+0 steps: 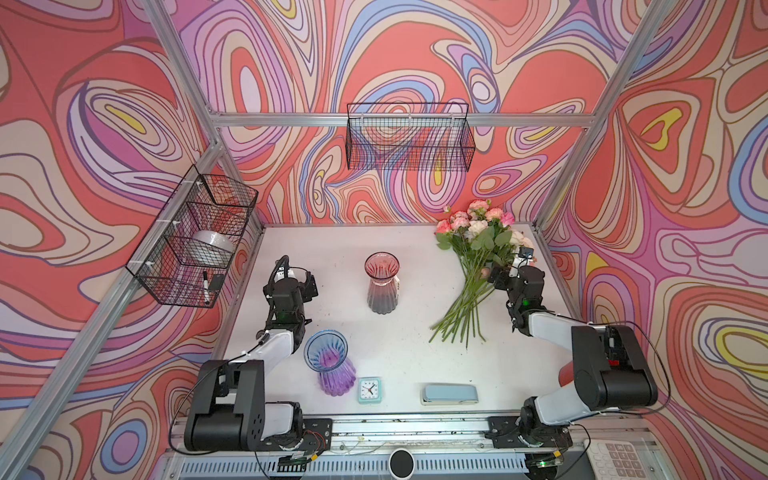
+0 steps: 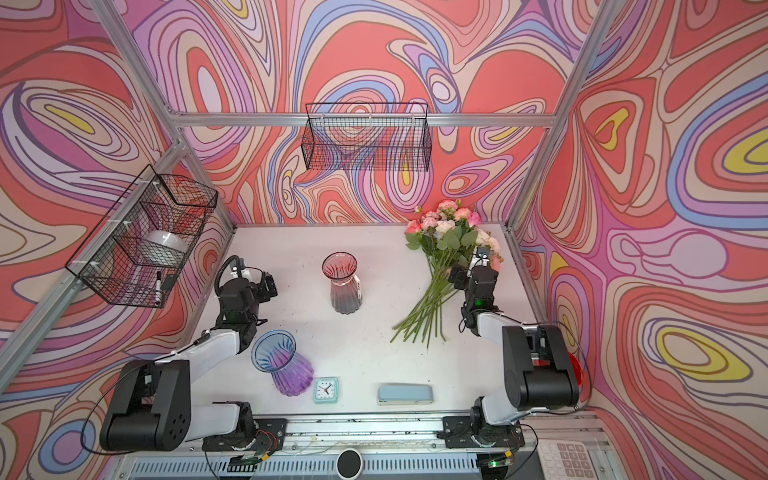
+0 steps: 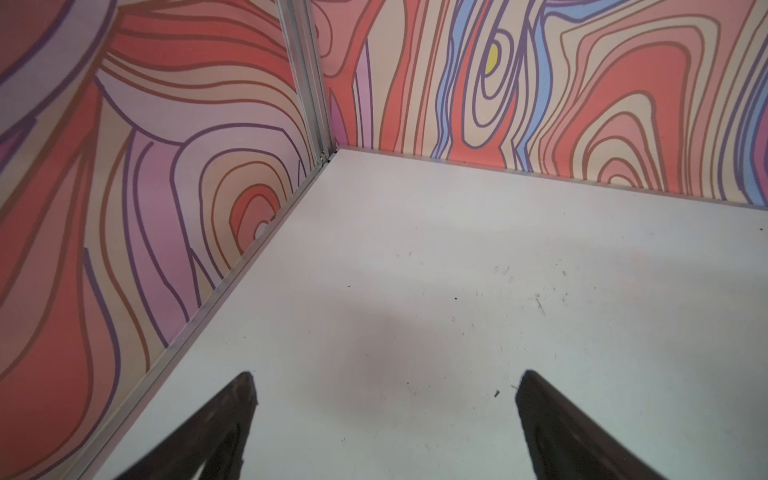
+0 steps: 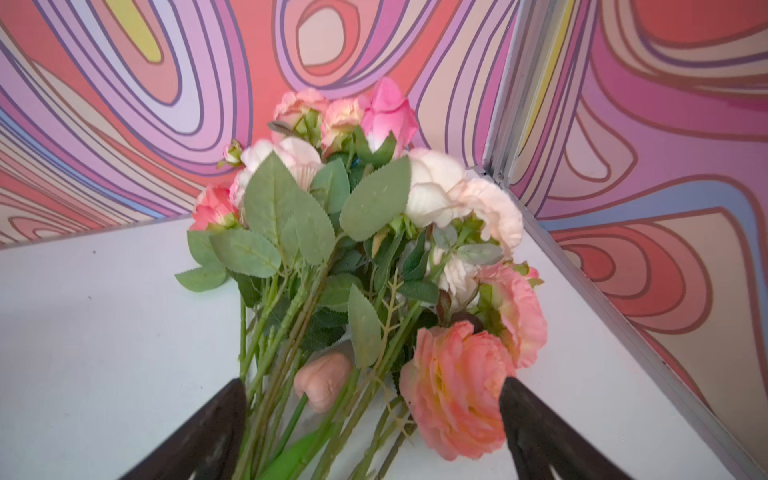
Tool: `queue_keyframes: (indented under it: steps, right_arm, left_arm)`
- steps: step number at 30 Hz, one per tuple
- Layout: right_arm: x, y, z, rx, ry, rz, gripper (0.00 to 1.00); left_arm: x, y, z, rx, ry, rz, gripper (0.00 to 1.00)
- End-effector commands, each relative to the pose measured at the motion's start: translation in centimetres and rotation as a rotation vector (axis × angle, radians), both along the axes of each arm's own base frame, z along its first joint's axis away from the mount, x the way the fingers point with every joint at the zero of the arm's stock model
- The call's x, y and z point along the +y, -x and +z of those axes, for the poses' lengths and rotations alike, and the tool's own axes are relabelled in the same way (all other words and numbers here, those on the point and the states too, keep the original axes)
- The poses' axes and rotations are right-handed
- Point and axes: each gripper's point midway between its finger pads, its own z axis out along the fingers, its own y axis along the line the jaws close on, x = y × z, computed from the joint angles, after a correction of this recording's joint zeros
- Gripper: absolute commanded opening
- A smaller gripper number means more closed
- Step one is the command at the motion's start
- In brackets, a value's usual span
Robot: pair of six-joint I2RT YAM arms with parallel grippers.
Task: Arrange the flowers into the vase
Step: 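Reach the right gripper across to the blue-rimmed purple vase while the left arm lifts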
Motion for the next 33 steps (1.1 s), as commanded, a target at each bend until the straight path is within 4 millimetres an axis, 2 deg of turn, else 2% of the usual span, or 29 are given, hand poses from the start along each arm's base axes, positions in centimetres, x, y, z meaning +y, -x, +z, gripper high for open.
queue_keyframes:
  steps: [1,3,5,7,9,10,12,16,18,20,22,23,28,33]
  right_arm:
    - [-0.6,1.0,0.9,0.049,-0.070,-0.077,0.98]
    - [-1.0,1.2,2.2,0.025,-0.125,-0.129,0.98]
    - [-1.6,1.5,2.8,0.007,-0.255,-0.215,0.98]
    - [-1.7,2.0,2.1,0.040,-0.429,-0.299,0.98]
    - [-1.2,2.9,0.7,0.136,-0.573,-0.372,0.98]
    - [0.1,2.1,1.0,0.146,-0.571,-0.273,0.98]
    - [2.2,1.7,0.7,0.156,-0.613,-0.163,0.98]
    - [5.6,2.4,1.4,0.174,-0.597,0.018,0.98]
    - [8.0,3.2,1.9,0.213,-0.531,0.108,0.98]
    - [11.8,4.4,3.0,0.244,-0.468,0.251,0.98]
    - [16.0,6.1,3.9,0.270,-0.424,0.402,0.95]
    - [18.2,7.3,4.2,0.292,-0.403,0.476,0.95]
    - [26.2,12.8,6.4,0.332,-0.308,0.737,0.94]
    - [33.8,19.0,8.0,0.367,-0.202,0.948,0.92]
  left_arm:
    - [2.1,0.5,4.1,-0.072,0.017,0.133,1.00]
    - [3.0,0.7,6.5,-0.129,0.056,0.207,1.00]
    - [3.5,0.7,8.5,-0.181,0.134,0.266,1.00]
    - [3.7,1.3,9.3,-0.161,0.253,0.325,1.00]
    - [4.6,2.9,9.2,-0.134,0.371,0.453,1.00]
    - [4.9,3.9,9.0,-0.111,0.435,0.519,0.99]
    - [4.4,4.0,9.1,-0.059,0.485,0.483,1.00]
    - [0.6,3.7,10.6,-0.022,0.568,0.244,0.99]
    - [-1.4,4.5,11.5,0.001,0.617,0.133,1.00]
    - [-3.3,5.6,12.0,0.050,0.652,0.037,1.00]
    - [-4.3,6.8,11.8,0.101,0.674,0.000,1.00]
    - [-4.9,7.3,11.5,0.129,0.684,-0.023,1.00]
    - [-7.5,9.6,9.7,0.235,0.734,-0.141,1.00]
    - [-8.0,11.4,9.0,0.226,0.752,-0.171,1.00]
